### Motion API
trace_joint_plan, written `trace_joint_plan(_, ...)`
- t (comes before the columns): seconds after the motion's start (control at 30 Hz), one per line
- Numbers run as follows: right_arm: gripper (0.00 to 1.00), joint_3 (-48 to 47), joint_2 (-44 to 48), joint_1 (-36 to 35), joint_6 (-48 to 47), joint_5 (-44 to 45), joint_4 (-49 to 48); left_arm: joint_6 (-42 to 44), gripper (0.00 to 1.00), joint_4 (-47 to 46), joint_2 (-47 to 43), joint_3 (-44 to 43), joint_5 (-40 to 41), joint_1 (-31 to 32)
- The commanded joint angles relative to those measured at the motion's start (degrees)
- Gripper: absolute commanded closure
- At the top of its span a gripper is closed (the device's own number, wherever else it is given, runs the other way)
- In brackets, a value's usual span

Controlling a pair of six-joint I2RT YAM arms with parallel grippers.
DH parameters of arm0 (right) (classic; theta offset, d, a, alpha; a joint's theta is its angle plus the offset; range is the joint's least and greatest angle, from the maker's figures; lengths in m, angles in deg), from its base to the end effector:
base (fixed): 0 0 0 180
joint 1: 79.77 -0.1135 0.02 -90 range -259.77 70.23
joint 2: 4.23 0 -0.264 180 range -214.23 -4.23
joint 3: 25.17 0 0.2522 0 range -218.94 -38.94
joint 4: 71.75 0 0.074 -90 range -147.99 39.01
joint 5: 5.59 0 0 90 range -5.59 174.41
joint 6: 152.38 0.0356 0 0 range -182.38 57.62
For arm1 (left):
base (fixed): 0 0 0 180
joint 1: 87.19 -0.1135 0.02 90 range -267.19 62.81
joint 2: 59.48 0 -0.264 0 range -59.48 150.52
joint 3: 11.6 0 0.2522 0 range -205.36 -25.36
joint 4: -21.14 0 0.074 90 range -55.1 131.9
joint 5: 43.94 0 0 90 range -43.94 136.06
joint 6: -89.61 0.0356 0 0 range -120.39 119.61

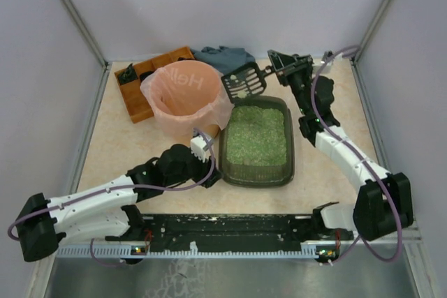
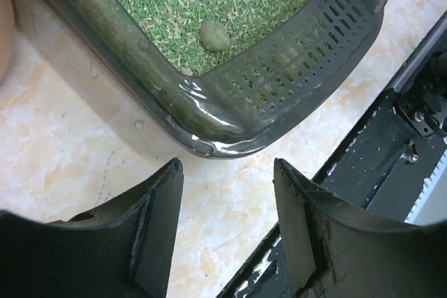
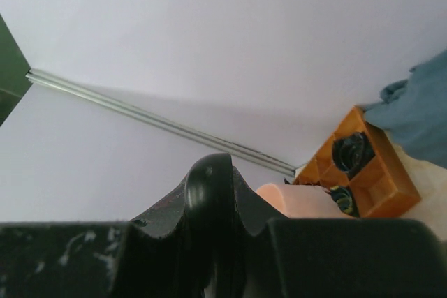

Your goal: Clean the litter box

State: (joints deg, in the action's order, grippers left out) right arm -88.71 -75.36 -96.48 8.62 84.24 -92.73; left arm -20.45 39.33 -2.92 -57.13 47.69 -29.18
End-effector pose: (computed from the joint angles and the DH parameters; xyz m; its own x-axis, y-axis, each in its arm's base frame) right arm 0.2789 0.0838 0.3554 -0.2023 0.9265 -0.3174 -0.3042 0.2486 0.9196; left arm 0.1162 -0.1841 0.2321 -0.5292 0.2001 -0.8246 0.6953 0.6592 -0.2863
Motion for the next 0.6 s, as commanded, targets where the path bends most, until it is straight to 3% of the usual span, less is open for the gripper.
trace_joint_plan(0.0, 1.00, -11.25, -5.68, -5.50, -6.09, 5.24, 2.87, 2.30, 0.40, -0.95, -2.58, 0.43, -1.68, -0.10)
trace_joint_plan(0.33, 1.00, -33.45, -21.94, -15.50, -22.74, 8.41, 7.12, 1.78, 0.40, 1.22, -5.86, 1.27, -1.49, -0.10)
trace_joint_plan(0.57, 1.00, -52.03, -34.40, -19.07, -40.17, 1.56, 13.32, 1.06, 0.40, 2.49, -7.54, 1.76, -1.55, -0.10)
